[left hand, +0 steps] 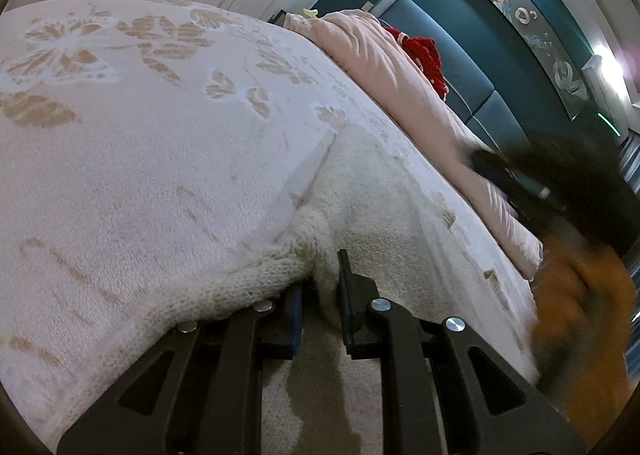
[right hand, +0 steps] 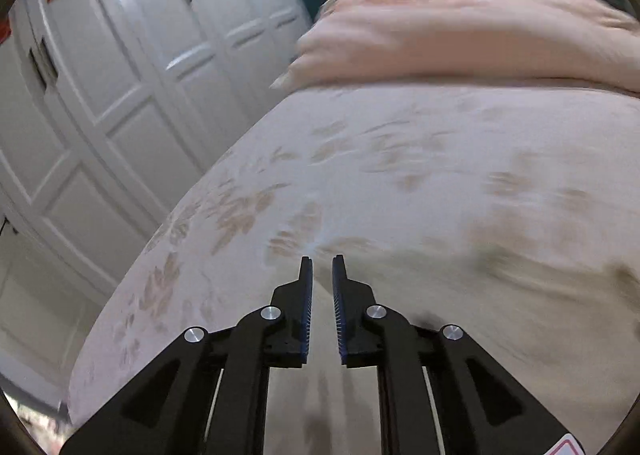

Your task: Fold small clothes

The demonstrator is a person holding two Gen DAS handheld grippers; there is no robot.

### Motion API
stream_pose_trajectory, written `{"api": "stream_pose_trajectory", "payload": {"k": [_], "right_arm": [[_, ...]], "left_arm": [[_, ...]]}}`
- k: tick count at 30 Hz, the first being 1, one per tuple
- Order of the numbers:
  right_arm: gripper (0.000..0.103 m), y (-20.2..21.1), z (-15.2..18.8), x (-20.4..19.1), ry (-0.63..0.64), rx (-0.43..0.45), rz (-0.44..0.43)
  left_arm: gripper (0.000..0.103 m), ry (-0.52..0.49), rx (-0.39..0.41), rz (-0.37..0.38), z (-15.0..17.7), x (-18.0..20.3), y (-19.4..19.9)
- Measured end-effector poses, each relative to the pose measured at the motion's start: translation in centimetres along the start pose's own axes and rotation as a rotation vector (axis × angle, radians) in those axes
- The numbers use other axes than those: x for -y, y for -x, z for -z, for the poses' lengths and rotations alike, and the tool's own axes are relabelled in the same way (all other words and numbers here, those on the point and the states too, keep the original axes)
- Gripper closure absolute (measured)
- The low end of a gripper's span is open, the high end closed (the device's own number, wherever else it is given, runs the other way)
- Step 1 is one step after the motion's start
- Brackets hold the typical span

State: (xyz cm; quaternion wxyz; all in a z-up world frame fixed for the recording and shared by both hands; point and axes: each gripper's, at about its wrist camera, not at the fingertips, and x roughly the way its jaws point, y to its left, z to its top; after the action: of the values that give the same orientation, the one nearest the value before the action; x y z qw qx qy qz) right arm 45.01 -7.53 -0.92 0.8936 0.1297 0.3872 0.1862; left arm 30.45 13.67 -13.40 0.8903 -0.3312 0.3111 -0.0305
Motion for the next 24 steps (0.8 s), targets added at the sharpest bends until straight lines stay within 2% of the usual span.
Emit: {"api": "stream_pose_trajectory", "payload": {"k": [1, 3, 4, 5, 6, 7, 9, 11, 12, 13, 14, 15, 18, 19, 20, 22, 23, 24], "right_arm": [[0.086, 2.5, 1.2, 1.4, -0.024, 0.016, 0.023], [0.078, 7.5, 4.7, 5.7, -0.073, 0.034, 0.176], [0.067, 10.4, 6.8, 8.3, -0.098, 0.038, 0.292], [0.061, 12.0, 8.0, 10.0, -0.122, 0.040, 0.356], [0.047, 14.1, 9.6, 12.3, -0.172, 0.048, 0.428], [0.044, 15.6, 10.9, 14.6, -0.236, 0.050, 0.477], [0.044, 16.5, 12.0, 17.4, -0.315, 0.031, 0.497], [0.044, 16.0, 12.4, 18.8, -0.327, 0.003, 0.487], [0.054, 14.8, 12.2, 19.4, -0.325, -0.020, 0.455], [0.093, 13.6, 12.2, 19.8, -0.325, -0.063, 0.409], [0.096, 13.1, 12.1, 19.8, -0.334, -0.086, 0.381], [0.096, 13.7, 11.7, 19.7, -0.351, -0.049, 0.353], [0.097, 17.7, 11.0, 19.5, -0.381, 0.125, 0.292], [0.097, 18.3, 11.1, 19.9, -0.384, 0.158, 0.291], [0.097, 17.5, 11.6, 20.9, -0.382, 0.125, 0.320], [0.100, 13.3, 13.4, 23.1, -0.404, -0.053, 0.346], [0.100, 13.3, 14.2, 23.3, -0.391, -0.019, 0.334], [0.095, 14.3, 13.9, 23.0, -0.405, -0.006, 0.322]], "left_arm": [[0.088, -0.001, -0.001, -0.003, 0.0, 0.0, 0.0], [0.088, -0.002, -0.005, -0.009, -0.1, 0.1, 0.0], [0.088, -0.003, -0.006, -0.012, -0.1, 0.1, 0.0], [0.088, -0.004, -0.008, -0.017, -0.1, 0.2, 0.0], [0.088, -0.005, -0.010, -0.020, -0.2, 0.3, -0.1], [0.088, -0.007, -0.013, -0.026, -0.2, 0.3, -0.1], [0.088, -0.010, -0.018, -0.037, -0.3, 0.5, -0.1], [0.088, -0.013, -0.027, -0.051, -0.5, 0.7, -0.1], [0.088, -0.013, -0.035, -0.061, -0.6, 0.9, -0.2], [0.088, -0.011, -0.042, -0.068, -0.8, 1.0, -0.1], [0.088, -0.007, -0.052, -0.078, -1.0, 1.1, -0.1], [0.088, -0.004, -0.063, -0.093, -1.5, 1.4, 0.0], [0.090, -0.030, -0.045, -0.113, -2.7, 2.1, 0.9], [0.090, -0.063, -0.065, -0.137, -2.5, 2.1, 0.4], [0.089, -0.068, -0.090, -0.152, -2.2, 1.9, -0.3], [0.088, -0.084, -0.090, -0.184, -2.1, 2.1, -0.7], [0.088, -0.102, -0.094, -0.205, -2.0, 2.5, -0.9], [0.088, -0.116, -0.098, -0.217, -2.0, 2.8, -0.8]]}}
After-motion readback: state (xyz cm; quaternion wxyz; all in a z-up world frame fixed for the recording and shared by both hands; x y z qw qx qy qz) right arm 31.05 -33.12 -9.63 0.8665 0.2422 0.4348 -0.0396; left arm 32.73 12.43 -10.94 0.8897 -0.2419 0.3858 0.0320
